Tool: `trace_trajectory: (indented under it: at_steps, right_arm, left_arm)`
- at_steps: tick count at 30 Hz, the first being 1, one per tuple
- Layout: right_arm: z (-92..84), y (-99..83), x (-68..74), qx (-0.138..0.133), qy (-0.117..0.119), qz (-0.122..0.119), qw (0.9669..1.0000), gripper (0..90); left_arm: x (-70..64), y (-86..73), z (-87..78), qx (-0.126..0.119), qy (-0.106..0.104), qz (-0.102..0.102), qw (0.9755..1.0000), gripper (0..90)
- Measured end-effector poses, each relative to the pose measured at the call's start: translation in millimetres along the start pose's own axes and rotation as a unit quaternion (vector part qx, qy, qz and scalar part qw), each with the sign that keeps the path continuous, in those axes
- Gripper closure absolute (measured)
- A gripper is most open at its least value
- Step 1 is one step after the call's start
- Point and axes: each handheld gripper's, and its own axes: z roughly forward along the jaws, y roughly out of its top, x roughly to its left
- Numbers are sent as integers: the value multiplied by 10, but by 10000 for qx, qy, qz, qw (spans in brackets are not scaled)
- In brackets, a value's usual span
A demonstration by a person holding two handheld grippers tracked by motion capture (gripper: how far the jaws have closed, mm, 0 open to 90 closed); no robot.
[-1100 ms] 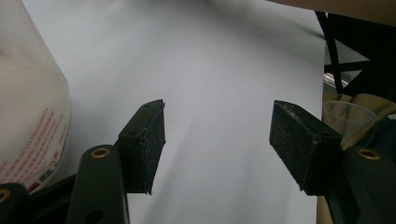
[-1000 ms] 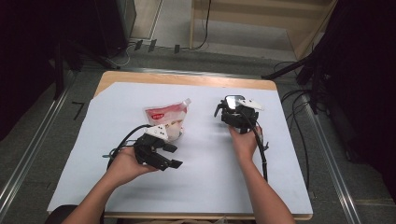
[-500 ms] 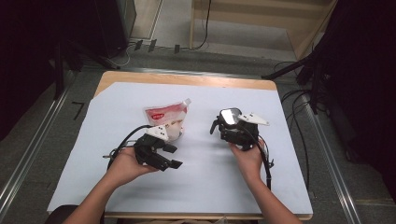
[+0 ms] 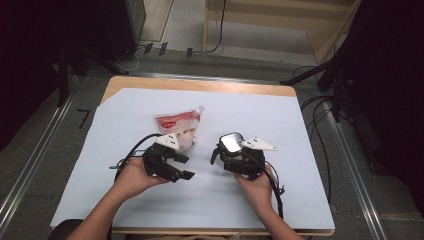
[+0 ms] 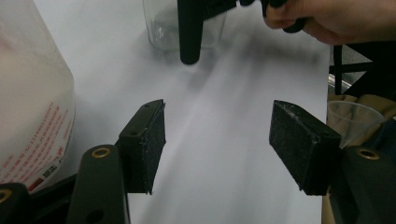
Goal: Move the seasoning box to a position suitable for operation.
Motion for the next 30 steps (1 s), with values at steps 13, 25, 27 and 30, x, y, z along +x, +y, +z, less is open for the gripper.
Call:
trace_trajectory:
  at_steps: [13,25,27,30]
  right_arm:
    - [-32,-175,127,126,-12,-383,9992,156]
    - [-173,-142,141,660,126,-362,9971,140]
    - [-231,-139,128,695,178,-348,9968,148]
    - [-317,-133,97,804,277,-284,9960,167]
  left_arm:
    - [-19,-3,69,-6,-51,-8,10000,372]
    - [-30,15,133,-14,-129,-83,9999,447]
    - [-30,20,111,20,-104,-84,9999,473]
    - [0,15,116,-63,-141,-215,9997,502]
